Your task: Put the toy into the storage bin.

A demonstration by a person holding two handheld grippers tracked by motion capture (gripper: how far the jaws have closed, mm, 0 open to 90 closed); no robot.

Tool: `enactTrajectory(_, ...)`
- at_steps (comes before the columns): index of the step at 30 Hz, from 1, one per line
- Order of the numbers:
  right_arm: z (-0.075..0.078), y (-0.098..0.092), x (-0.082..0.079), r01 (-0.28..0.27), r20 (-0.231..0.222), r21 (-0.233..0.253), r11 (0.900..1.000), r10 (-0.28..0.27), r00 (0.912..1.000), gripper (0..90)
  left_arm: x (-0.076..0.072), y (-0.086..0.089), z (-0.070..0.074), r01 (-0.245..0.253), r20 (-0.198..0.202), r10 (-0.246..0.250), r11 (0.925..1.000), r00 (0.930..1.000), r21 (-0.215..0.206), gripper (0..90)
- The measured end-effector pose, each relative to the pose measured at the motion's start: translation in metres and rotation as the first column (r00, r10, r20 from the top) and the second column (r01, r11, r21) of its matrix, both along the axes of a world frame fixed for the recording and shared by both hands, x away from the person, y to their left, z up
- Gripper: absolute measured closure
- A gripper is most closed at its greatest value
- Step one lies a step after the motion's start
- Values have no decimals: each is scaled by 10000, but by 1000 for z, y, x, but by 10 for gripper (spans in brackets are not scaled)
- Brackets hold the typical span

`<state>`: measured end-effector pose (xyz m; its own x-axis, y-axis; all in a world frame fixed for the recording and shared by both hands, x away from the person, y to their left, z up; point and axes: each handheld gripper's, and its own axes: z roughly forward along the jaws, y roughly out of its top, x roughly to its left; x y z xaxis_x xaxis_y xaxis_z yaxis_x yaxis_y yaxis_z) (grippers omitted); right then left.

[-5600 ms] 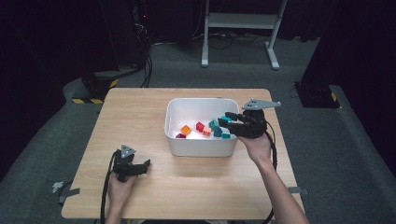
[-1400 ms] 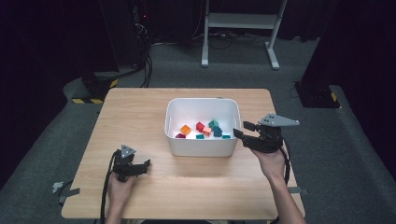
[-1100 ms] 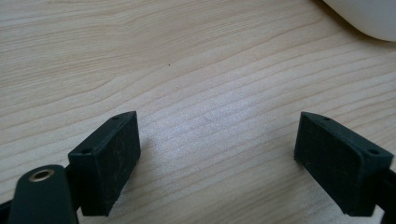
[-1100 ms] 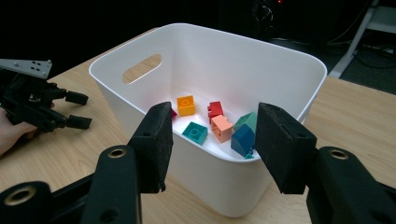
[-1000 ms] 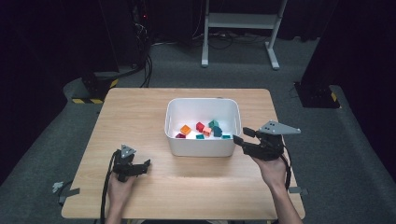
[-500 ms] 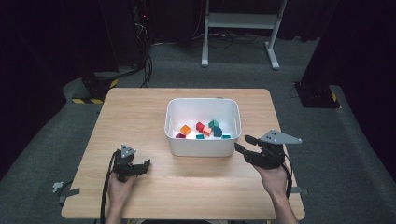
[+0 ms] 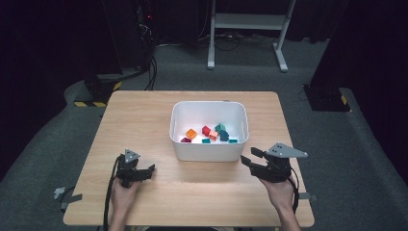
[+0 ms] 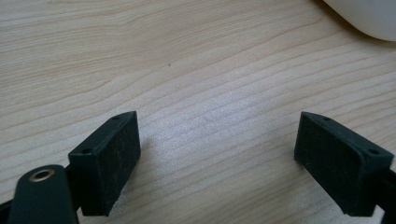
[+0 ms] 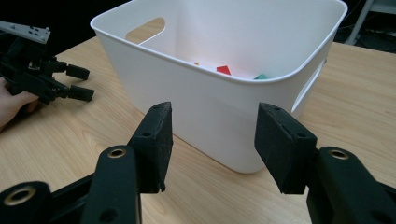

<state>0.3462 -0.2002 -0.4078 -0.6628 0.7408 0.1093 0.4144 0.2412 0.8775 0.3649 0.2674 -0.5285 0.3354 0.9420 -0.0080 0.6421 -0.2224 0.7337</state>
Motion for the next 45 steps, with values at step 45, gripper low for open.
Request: enactTrajectory(45, -74, 25, -6, -20, -916, -1081, 9941, -80, 9958, 463, 0, 0, 0, -17, 2, 17, 10000, 10000, 17, 145)
